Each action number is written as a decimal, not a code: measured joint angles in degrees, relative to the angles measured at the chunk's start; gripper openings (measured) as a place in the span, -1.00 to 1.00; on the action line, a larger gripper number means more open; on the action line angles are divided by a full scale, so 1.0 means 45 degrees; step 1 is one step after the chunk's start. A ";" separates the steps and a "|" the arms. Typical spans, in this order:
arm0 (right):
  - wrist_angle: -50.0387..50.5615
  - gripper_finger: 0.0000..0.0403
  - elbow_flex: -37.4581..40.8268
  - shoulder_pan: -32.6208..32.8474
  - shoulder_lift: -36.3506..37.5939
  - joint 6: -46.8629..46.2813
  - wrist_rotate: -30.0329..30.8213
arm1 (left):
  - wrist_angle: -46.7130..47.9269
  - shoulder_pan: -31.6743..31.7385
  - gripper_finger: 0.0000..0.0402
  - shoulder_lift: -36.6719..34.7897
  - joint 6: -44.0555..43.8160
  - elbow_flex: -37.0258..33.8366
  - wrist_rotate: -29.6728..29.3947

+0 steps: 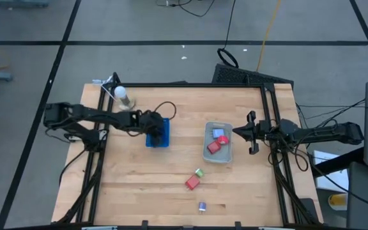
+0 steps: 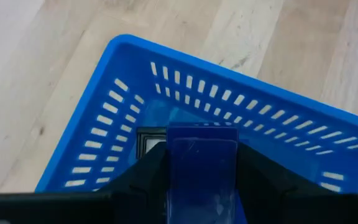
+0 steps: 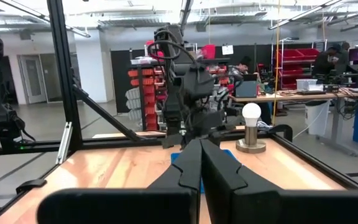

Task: Pick & Place Office items
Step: Put the blue digital clock into the blue bin, then put the red charger adapter into the gray bin

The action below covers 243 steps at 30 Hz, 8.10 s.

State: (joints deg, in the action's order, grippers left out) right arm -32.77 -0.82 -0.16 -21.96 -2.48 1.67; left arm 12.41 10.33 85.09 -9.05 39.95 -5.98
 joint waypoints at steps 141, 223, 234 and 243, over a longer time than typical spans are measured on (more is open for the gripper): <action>1.0480 0.77 -1.6475 0.3739 -1.9960 0.4750 -0.3905 | -0.4878 -0.1778 -0.89 -1.4078 0.0751 -0.8676 -0.1987; 0.4313 -0.01 -0.2677 -0.0811 -0.1398 -0.0826 0.0952 | -0.4323 -0.1778 -0.89 -1.4078 0.0736 -0.8681 -0.2027; 0.9067 -0.01 -0.6527 -0.0806 -0.5869 -0.0641 0.2011 | -0.4324 -0.1778 -0.89 -1.4078 0.0848 -0.8686 -0.2030; 0.9851 -0.01 -0.7459 -0.0801 -0.9178 -0.0966 0.2007 | -0.4322 -0.1778 -0.89 -1.4078 0.0865 -0.8691 -0.2030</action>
State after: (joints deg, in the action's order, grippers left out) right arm 11.56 -34.39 -3.77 -63.26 -6.83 10.70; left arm -7.04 2.33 21.74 -5.16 0.84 -15.11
